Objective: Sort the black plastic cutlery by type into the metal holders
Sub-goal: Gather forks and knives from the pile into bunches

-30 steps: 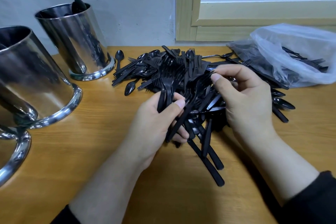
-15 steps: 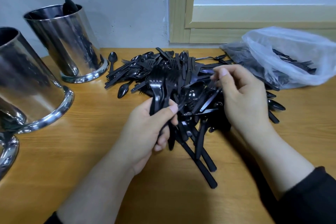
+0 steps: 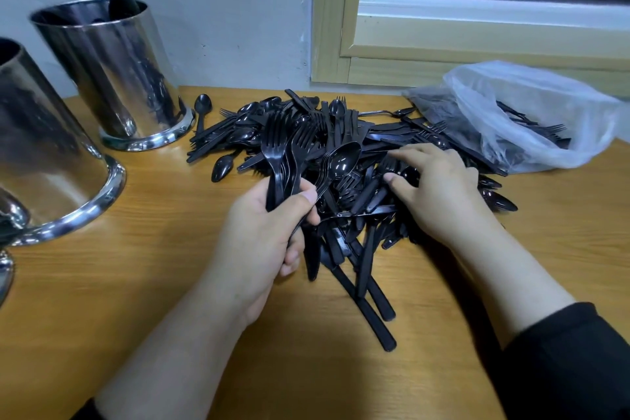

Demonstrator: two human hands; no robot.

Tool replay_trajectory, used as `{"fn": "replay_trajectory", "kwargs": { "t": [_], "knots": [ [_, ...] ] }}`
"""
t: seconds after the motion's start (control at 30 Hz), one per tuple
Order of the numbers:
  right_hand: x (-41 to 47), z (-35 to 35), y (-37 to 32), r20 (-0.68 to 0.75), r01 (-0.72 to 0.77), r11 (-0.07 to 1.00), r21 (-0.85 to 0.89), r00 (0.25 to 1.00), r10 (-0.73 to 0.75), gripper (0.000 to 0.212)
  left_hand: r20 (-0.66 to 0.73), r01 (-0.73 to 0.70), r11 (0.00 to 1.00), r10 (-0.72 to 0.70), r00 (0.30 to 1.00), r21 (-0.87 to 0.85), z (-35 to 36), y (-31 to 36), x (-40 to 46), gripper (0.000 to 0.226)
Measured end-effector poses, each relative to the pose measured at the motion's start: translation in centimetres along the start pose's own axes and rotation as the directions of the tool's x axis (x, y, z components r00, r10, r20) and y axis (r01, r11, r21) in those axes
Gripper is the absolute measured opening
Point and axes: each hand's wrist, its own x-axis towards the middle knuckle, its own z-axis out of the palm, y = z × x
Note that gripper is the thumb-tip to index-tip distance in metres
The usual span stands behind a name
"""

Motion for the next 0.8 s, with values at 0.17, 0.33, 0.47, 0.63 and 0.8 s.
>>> {"fn": "replay_trajectory", "kwargs": {
  "t": [0.17, 0.33, 0.47, 0.63, 0.8],
  "knots": [
    [0.1, -0.1, 0.7, 0.03, 0.015, 0.999, 0.041, 0.999, -0.017, 0.042, -0.001, 0.009, 1.0, -0.009, 1.0, 0.003, 0.0, 0.0, 0.1, 0.01],
    [0.3, 0.2, 1.4, 0.001, 0.048, 0.998, 0.031, 0.999, -0.048, 0.033, -0.005, -0.002, 1.0, 0.002, 1.0, 0.018, 0.0, -0.1, 0.1, 0.014],
    [0.4, 0.1, 1.5, -0.091, 0.071, 0.997, 0.034, 0.994, -0.068, 0.022, -0.029, -0.01, 1.0, 0.01, 1.0, 0.005, -0.1, -0.1, 0.1, 0.012],
    [0.3, -0.1, 1.7, -0.177, 0.125, 0.987, 0.096, 0.978, -0.107, 0.023, -0.041, -0.02, 1.0, 0.02, 0.999, 0.012, -0.3, -0.2, 0.2, 0.012],
    [0.0, -1.1, 1.0, -0.409, 0.305, 0.9, 0.312, 0.898, -0.163, 0.027, -0.067, -0.022, 1.0, 0.023, 0.997, 0.021, -0.5, -0.1, 0.3, 0.01]
  ]
}}
